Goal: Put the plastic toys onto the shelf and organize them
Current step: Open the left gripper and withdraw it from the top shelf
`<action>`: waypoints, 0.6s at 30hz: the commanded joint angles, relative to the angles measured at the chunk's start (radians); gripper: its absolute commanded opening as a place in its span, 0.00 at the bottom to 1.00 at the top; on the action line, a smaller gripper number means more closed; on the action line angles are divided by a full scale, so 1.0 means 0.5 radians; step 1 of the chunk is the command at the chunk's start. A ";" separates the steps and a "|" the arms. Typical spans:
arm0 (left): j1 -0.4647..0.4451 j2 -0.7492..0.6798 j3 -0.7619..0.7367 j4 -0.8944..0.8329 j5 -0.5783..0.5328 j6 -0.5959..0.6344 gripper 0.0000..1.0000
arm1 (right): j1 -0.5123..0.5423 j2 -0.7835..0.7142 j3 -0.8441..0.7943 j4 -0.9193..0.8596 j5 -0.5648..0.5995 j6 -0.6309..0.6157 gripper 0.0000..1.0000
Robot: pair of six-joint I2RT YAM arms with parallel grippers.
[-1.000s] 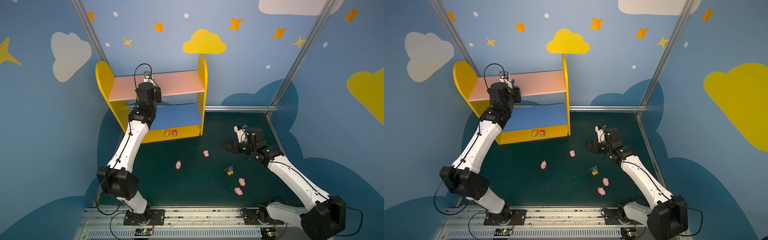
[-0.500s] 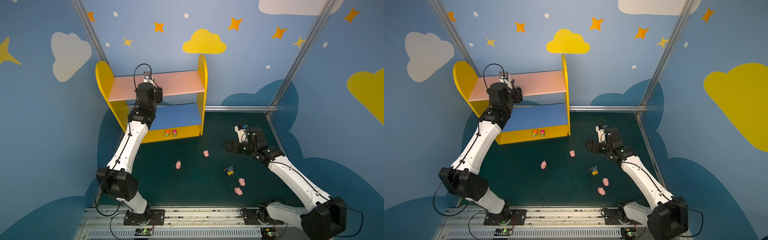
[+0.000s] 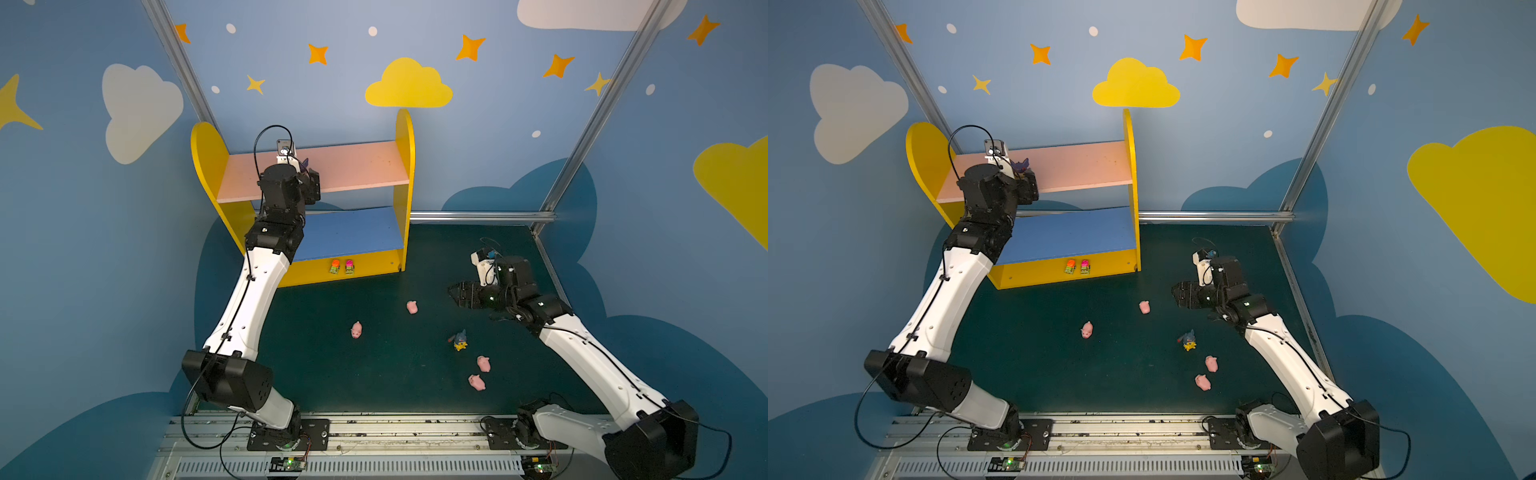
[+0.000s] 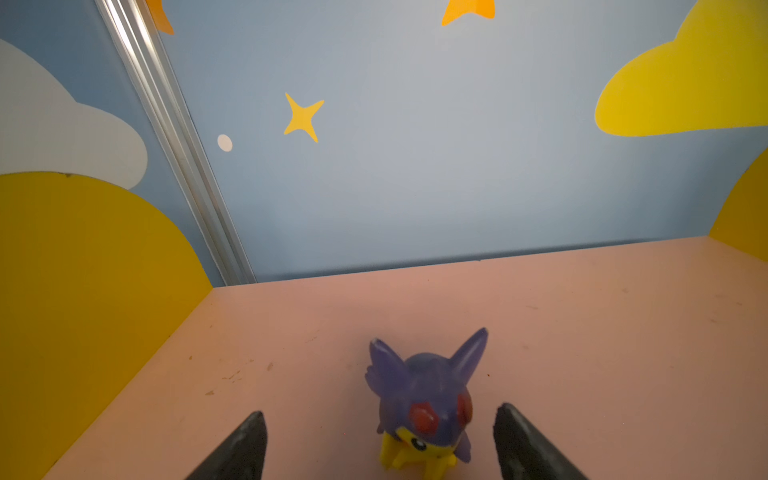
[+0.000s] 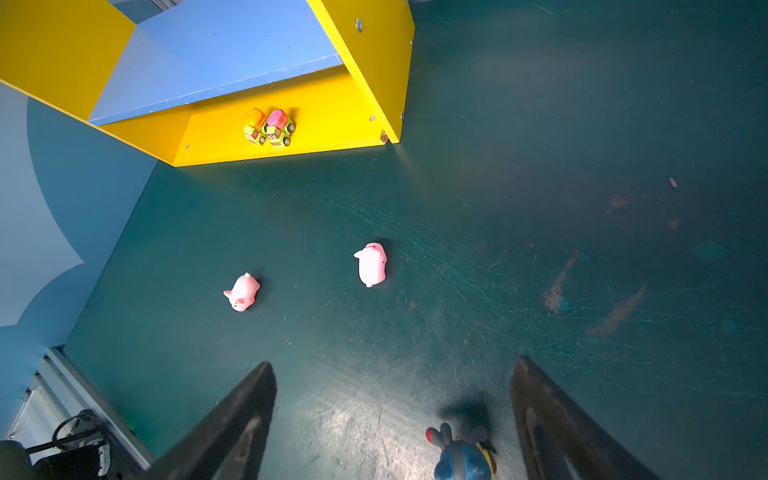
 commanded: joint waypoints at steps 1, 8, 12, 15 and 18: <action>0.009 -0.081 0.018 -0.018 0.010 -0.009 0.85 | -0.011 -0.073 0.088 -0.060 -0.016 0.007 0.87; 0.011 -0.250 0.067 -0.095 -0.023 -0.038 0.88 | -0.008 -0.149 0.128 -0.122 -0.032 0.003 0.87; 0.011 -0.334 0.148 -0.200 -0.071 -0.094 0.88 | 0.004 -0.222 0.147 -0.170 -0.041 0.007 0.87; 0.009 -0.399 0.227 -0.338 -0.102 -0.198 0.88 | 0.027 -0.288 0.177 -0.233 -0.034 0.006 0.87; 0.008 -0.481 0.295 -0.520 -0.149 -0.345 0.88 | 0.053 -0.360 0.201 -0.303 0.005 0.006 0.87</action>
